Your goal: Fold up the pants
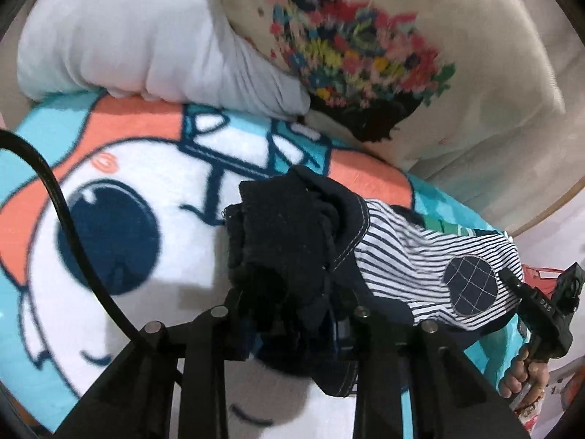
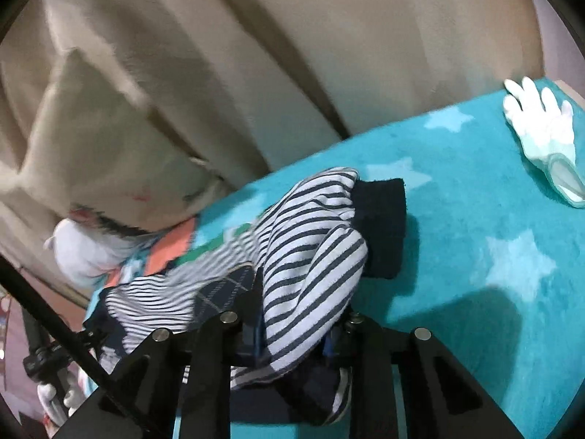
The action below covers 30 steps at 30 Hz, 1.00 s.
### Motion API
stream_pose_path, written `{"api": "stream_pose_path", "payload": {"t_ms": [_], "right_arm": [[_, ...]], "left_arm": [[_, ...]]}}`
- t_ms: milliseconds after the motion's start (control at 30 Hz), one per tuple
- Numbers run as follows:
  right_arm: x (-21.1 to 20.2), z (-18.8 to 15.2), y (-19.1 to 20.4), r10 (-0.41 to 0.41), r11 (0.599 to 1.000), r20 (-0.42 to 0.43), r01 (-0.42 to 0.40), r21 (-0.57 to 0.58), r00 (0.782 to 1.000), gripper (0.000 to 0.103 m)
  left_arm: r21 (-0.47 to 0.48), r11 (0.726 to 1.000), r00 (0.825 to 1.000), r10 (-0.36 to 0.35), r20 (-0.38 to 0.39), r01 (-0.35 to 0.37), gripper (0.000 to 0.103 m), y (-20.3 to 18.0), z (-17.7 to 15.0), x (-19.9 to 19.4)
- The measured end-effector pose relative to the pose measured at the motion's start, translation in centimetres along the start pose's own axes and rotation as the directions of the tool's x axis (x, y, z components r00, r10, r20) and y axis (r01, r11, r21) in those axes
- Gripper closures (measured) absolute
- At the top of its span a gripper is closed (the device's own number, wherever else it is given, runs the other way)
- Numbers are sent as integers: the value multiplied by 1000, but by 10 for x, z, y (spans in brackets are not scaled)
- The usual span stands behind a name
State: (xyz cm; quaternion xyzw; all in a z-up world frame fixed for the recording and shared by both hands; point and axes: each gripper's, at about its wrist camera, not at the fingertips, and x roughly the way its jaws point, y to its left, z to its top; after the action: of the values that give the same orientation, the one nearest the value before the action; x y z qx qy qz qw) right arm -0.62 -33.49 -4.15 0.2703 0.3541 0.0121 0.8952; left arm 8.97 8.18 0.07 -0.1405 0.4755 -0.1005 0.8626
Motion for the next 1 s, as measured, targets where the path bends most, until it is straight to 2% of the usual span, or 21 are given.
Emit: {"api": "stream_pose_path", "payload": {"t_ms": [167, 233, 267, 333, 400, 433, 500, 633, 700, 767, 833, 933, 1000], "right_arm": [[-21, -15, 24, 93, 995, -9, -94, -22, 996, 79], [-23, -25, 30, 98, 994, -15, -98, -44, 995, 78], [-22, -30, 31, 86, 994, -19, -87, -61, 996, 75], [-10, -41, 33, 9, 996, -29, -12, -90, 1000, 70], [-2, -50, 28, -88, 991, -41, 83, -109, 995, 62], [1, -51, 25, -110, 989, -46, 104, -107, 993, 60], [-5, -57, 16, -120, 990, -42, 116, -82, 992, 50], [-37, -58, 6, -138, 989, 24, 139, -56, 990, 48], [-58, -58, 3, -148, 987, 62, 151, -52, 987, 47], [-73, -61, 6, -110, 992, 78, 115, -51, 991, 47], [-78, -64, 17, -39, 998, 69, 42, -48, 997, 47], [-65, -71, 31, 96, 994, -3, -96, -49, 995, 47], [-52, -81, 38, 191, 981, -74, -193, -26, 979, 47]], "left_arm": [[-24, 999, 998, 49, 47, -48, 74, 20, -8, -28], [-34, 997, 996, 77, 36, -76, 73, 29, -10, -25], [-47, 995, 996, 94, 13, -93, 72, 35, -12, -20], [-69, 992, 994, 103, -27, -104, 72, 47, -19, -14], [-91, 992, 996, 84, -38, -87, 71, 53, -26, -11], [-99, 992, 997, 75, -32, -78, 71, 53, -29, -15], [-110, 992, 998, 66, 3, -65, 70, 57, -35, -28], [-146, 988, 994, 67, 83, -54, 58, 66, -44, -57], [-153, 987, 991, 64, 117, -45, 56, 69, -49, -70], [-145, 989, 992, 22, 125, -3, 52, 68, -51, -75], [-122, 992, 992, -13, 127, 29, 48, 60, -55, -77], [-80, 992, 990, -87, 110, 96, 39, 39, -64, -74], [-52, 985, 984, -157, 79, 162, 38, 27, -70, -67]]}}
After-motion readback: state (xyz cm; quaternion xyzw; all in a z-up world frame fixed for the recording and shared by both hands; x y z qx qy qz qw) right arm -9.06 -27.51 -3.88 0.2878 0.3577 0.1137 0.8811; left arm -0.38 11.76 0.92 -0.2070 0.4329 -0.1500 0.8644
